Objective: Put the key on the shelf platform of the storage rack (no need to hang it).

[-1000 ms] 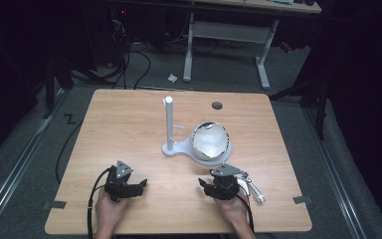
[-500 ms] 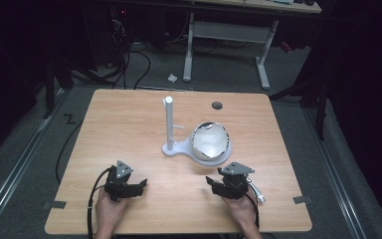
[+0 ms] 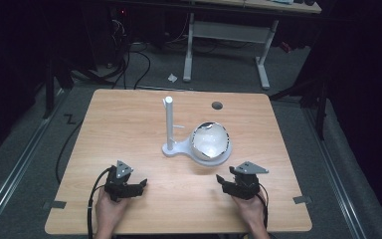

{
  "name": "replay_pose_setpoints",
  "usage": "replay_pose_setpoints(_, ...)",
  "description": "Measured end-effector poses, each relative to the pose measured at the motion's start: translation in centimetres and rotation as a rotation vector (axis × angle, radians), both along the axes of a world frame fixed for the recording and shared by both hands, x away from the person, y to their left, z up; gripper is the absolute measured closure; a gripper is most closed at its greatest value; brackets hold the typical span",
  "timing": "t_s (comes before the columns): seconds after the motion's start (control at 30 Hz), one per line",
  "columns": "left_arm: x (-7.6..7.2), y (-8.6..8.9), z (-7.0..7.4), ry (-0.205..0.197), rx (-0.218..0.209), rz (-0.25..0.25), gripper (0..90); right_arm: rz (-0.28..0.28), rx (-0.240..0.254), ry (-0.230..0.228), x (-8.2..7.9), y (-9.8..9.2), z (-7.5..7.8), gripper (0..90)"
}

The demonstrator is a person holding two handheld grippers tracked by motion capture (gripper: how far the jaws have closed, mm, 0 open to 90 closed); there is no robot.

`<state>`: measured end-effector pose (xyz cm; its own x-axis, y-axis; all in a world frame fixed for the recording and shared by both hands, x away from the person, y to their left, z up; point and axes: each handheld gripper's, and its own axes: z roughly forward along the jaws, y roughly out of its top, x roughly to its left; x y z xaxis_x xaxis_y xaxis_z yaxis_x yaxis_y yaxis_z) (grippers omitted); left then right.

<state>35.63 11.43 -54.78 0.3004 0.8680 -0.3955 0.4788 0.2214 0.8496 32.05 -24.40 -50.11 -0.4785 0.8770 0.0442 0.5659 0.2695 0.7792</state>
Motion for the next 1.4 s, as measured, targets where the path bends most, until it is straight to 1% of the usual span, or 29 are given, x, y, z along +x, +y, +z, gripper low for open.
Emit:
replay_pose_setpoints(0.13, 0.0, 0.0, 0.0, 0.0, 0.0, 0.0, 18.7, -0.015, 0.001, 0.001, -0.1, -0.8, 0.2, 38.2)
replay_pose_setpoints(0.2, 0.0, 0.0, 0.0, 0.0, 0.0, 0.0, 18.7, -0.031, 0.004, 0.003, -0.4, -1.4, 0.4, 38.4)
replay_pose_setpoints(0.23, 0.0, 0.0, 0.0, 0.0, 0.0, 0.0, 18.7, -0.031, 0.004, 0.003, -0.4, -1.4, 0.4, 38.4)
replay_pose_setpoints(0.33, 0.0, 0.0, 0.0, 0.0, 0.0, 0.0, 18.7, -0.041, 0.003, -0.007, -0.5, -2.1, 0.5, 38.6)
replay_pose_setpoints(0.43, 0.0, 0.0, 0.0, 0.0, 0.0, 0.0, 18.7, -0.065, 0.01, -0.001, -0.7, -3.1, 0.5, 38.8)
replay_pose_setpoints(0.47, 0.0, 0.0, 0.0, 0.0, 0.0, 0.0, 18.7, -0.065, 0.01, -0.001, -0.7, -3.1, 0.5, 38.8)
replay_pose_setpoints(0.67, 0.0, 0.0, 0.0, 0.0, 0.001, 0.0, 18.7, -0.1, -0.003, -0.001, -1.1, -4.5, 0.5, 39.3)
replay_pose_setpoints(0.8, 0.0, 0.0, 0.0, 0.0, 0.0, 0.0, 18.7, -0.133, -0.005, -0.003, -1.5, -5.7, 0.6, 40.3)
replay_pose_setpoints(0.9, 0.0, 0.0, 0.0, 0.0, 0.001, -0.001, 18.8, -0.146, -0.006, -0.001, -1.7, -6.2, 0.6, 41.0)
replay_pose_setpoints(1.03, 0.0, 0.0, 0.0, 0.0, 0.0, 0.0, 18.7, -0.168, -0.007, 0.014, -2.0, -7.1, 0.4, 42.8)
replay_pose_setpoints(1.2, 0.0, 0.0, 0.0, 0.0, 0.0, 0.0, 18.7, -0.176, -0.009, 0.037, -2.1, -7.7, -0.2, 44.9)
replay_pose_setpoints(1.4, 0.0, 0.0, 0.0, 0.0, 0.001, -0.001, 18.7, -0.173, -0.01, 0.065, -2.1, -7.8, -1.0, 47.3)
